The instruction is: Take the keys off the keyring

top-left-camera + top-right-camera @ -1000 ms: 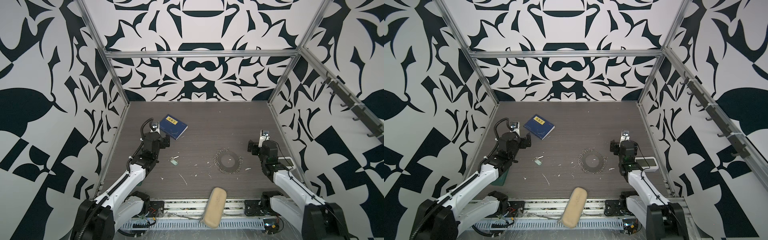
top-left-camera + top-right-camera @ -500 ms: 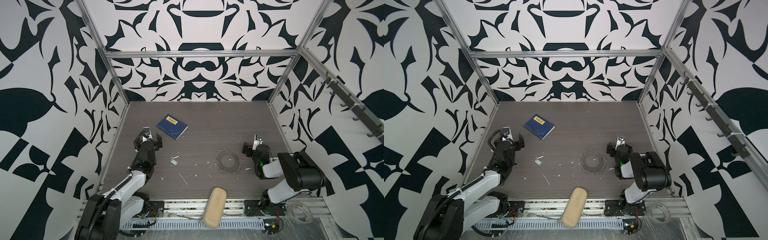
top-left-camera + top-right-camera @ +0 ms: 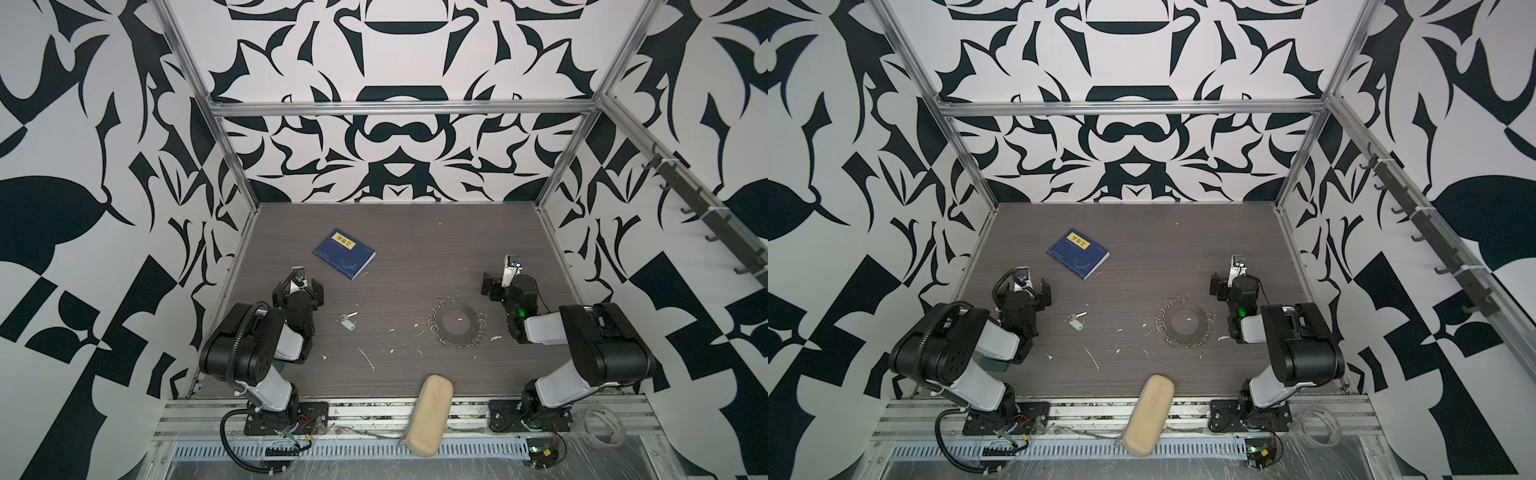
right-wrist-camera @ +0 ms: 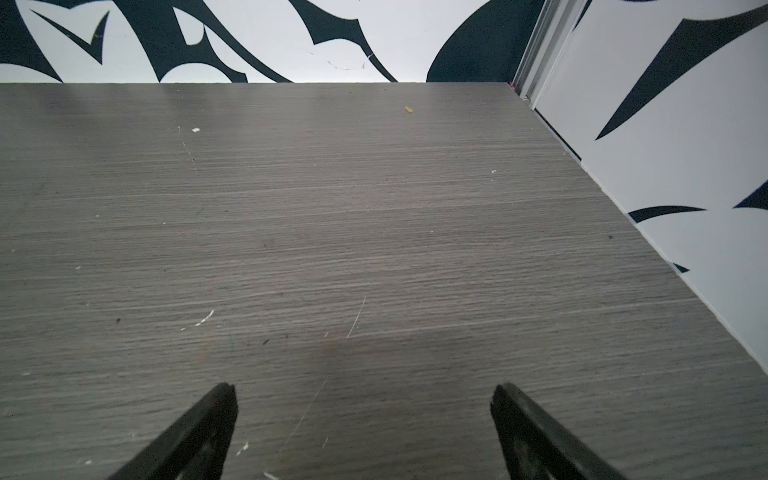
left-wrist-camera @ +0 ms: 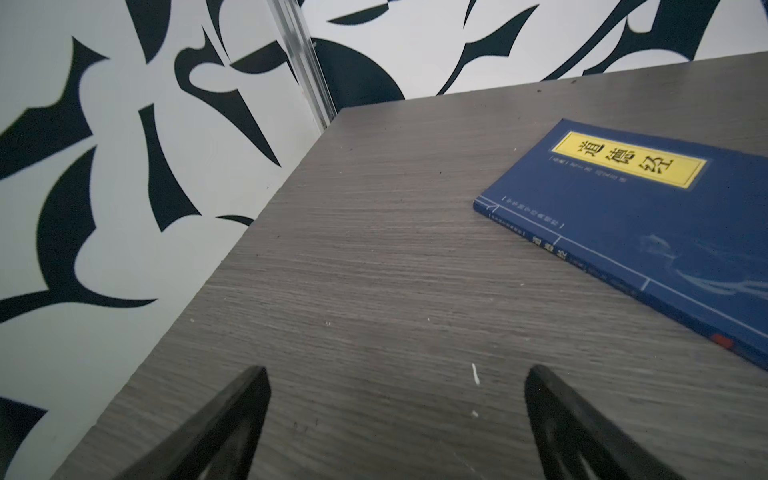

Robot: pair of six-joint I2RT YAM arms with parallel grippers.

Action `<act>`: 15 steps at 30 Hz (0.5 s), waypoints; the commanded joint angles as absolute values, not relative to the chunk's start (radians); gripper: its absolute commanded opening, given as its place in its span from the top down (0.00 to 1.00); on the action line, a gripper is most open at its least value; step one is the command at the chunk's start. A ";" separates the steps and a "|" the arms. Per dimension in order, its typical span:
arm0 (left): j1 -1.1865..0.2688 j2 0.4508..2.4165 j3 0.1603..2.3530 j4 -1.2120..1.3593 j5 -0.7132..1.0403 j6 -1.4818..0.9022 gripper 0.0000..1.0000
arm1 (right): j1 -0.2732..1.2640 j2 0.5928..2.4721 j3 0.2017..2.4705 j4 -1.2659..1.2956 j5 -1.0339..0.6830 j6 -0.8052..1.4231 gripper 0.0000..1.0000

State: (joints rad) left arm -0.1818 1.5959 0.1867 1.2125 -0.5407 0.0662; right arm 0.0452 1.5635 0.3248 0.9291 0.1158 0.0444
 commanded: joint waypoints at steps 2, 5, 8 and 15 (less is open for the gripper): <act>-0.087 1.581 0.239 1.225 -0.462 -0.034 0.01 | 0.044 1.550 0.341 0.932 0.104 0.034 0.00; -0.064 1.583 0.315 1.084 -0.458 -0.053 0.01 | 0.044 1.549 0.341 0.931 0.105 0.034 0.00; -0.046 1.576 0.329 1.047 -0.442 -0.074 0.01 | 0.044 1.551 0.342 0.930 0.104 0.034 0.00; -0.045 1.589 0.327 1.072 -0.445 -0.064 0.01 | 0.047 1.557 0.355 0.917 0.040 0.005 0.00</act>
